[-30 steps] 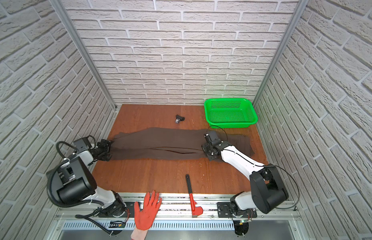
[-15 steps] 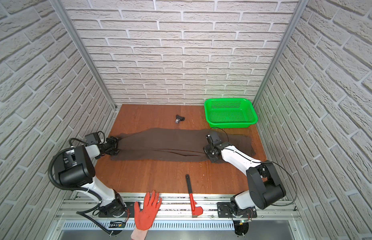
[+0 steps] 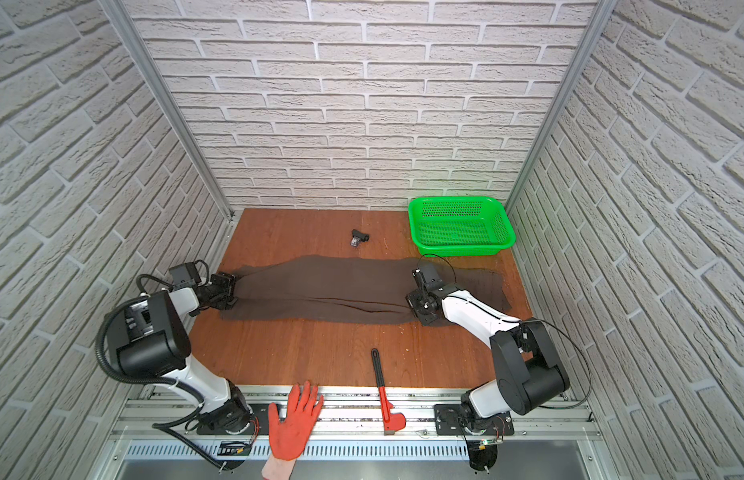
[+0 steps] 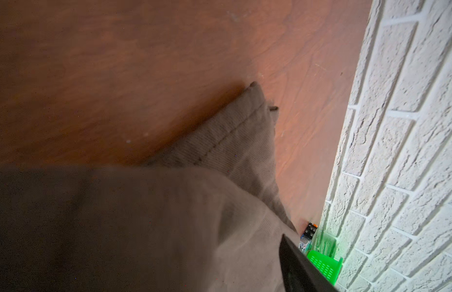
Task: Fold and stack the trousers
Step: Smooth out the trousers at the center of the table.
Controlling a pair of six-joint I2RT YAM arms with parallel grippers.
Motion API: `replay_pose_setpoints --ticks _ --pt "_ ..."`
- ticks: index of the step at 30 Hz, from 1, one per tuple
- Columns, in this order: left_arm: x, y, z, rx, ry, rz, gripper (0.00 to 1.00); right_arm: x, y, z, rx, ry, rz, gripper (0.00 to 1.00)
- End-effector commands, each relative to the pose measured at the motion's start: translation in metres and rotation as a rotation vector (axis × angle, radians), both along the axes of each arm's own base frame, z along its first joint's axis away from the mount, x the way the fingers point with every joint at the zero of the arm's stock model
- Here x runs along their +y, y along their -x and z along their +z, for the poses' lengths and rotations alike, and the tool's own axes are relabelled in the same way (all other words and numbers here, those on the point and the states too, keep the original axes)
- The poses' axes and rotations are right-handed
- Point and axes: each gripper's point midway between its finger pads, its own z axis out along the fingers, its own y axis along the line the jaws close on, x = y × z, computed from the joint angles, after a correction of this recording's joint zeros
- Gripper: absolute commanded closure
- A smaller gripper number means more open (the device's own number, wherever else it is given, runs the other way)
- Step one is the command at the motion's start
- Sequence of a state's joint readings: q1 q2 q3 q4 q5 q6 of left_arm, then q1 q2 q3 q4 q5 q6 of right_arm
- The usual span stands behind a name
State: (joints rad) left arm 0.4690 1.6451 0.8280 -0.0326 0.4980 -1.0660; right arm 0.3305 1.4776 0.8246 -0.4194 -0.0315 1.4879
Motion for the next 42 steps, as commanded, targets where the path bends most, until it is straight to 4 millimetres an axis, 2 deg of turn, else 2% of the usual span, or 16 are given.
replay_pose_setpoints --ticks 1,5,10,12,19,22,23,24,28,31,36,39,42 --pt "0.007 0.004 0.016 -0.016 -0.057 0.019 0.28 0.000 -0.003 0.000 -0.006 -0.001 0.009 0.95" --pt "0.013 -0.007 0.024 -0.036 -0.072 0.019 0.30 0.000 -0.004 0.001 -0.009 -0.001 0.008 0.95" --pt "0.013 -0.017 0.012 -0.029 -0.055 0.007 0.34 0.003 -0.005 -0.003 0.001 -0.009 0.012 0.95" --pt "0.013 -0.019 0.010 -0.032 -0.053 0.007 0.39 0.003 -0.005 -0.004 0.004 -0.011 0.015 0.95" --pt "0.020 -0.025 0.016 -0.034 -0.086 0.005 0.70 0.005 -0.009 -0.003 0.004 -0.013 0.020 0.95" --pt "0.022 -0.030 0.020 -0.047 -0.089 -0.001 0.91 0.007 -0.012 0.000 -0.001 -0.022 0.022 0.95" --pt "0.022 -0.034 0.026 -0.063 -0.090 -0.004 0.98 0.008 -0.013 0.002 -0.004 -0.026 0.025 0.95" --pt "0.023 -0.038 0.032 -0.079 -0.094 -0.009 1.00 0.009 -0.015 0.005 -0.009 -0.029 0.026 0.95" --pt "0.032 -0.063 0.073 -0.154 -0.142 -0.021 1.00 0.014 -0.025 0.021 -0.040 -0.044 0.033 0.95" --pt "0.034 -0.089 0.105 -0.211 -0.167 -0.044 1.00 0.016 -0.035 0.035 -0.071 -0.049 0.031 0.95" --pt "0.025 -0.135 0.170 -0.309 -0.219 -0.114 1.00 0.020 -0.054 0.057 -0.122 -0.057 0.026 0.95" --pt "0.022 -0.143 0.197 -0.361 -0.237 -0.123 1.00 0.021 -0.062 0.068 -0.146 -0.057 0.022 0.95" --pt "0.023 -0.139 0.202 -0.368 -0.260 -0.130 1.00 0.020 -0.065 0.074 -0.159 -0.051 0.022 0.95"
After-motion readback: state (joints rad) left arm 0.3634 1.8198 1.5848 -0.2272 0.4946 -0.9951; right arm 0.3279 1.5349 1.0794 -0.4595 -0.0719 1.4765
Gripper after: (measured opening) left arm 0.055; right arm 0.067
